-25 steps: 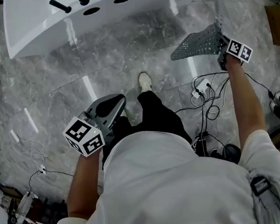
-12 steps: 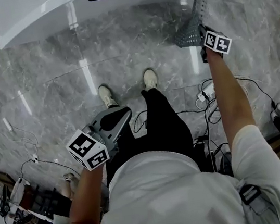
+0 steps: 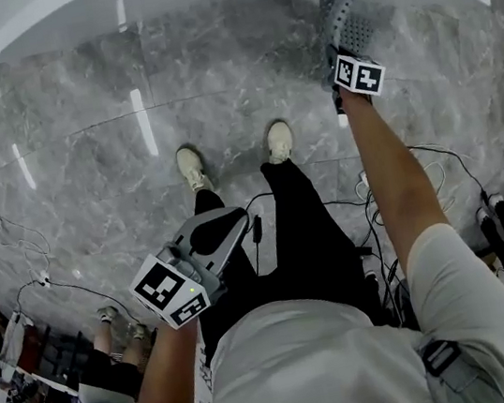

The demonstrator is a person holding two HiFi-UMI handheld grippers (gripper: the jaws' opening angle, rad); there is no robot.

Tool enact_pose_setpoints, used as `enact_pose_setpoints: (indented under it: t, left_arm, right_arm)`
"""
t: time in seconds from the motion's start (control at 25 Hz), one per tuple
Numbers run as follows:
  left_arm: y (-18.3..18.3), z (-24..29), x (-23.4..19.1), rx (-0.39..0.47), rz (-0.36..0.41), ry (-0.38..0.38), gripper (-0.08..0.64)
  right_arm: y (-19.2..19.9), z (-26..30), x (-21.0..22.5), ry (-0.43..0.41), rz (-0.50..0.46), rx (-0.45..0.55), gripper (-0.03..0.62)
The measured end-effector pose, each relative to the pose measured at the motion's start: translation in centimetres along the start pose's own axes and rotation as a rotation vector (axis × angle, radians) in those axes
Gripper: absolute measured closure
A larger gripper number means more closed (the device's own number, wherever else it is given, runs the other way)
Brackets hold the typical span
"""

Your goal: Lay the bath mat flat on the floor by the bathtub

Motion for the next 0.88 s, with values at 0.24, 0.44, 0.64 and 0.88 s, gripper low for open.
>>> enact_pose_setpoints:
  t: [0.24, 0.44, 0.64, 0.88]
  left_arm:
    - [0.3, -3.3, -4.5, 0.06, -0.03, -0.013, 0.533]
    - [1.1, -6.3, -7.7, 0.125, -0.06, -0.025, 0.534]
    - [2.2, -9.1, -11.0, 0.171, -0.086, -0.035, 0.533]
    - [3.9, -12.7, -13.9, 0.189, -0.104, -0.049, 0.533]
  right_arm:
    - [-0.3, 5.4, -6.9, -0.028, -0.064, -0.03, 0.548]
    - [0.1, 9.7, -13.3, -0.066, -0.093, -0.053, 0.548]
    - [0.8, 14.1, -20.3, -0.106, -0.132, -0.076, 0.546]
    - [1.5, 17.6, -27.6, -0.152, -0.179, -0.1, 0.537]
Point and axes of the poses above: the fingertips, and each gripper's own axes: z forward along the fingers, x to its right, y out of its underside, the point moved 8 cm from there along -z, backward along the fingers, and after that the axes turned 8 degrees about -z, right-handed, at the moved point
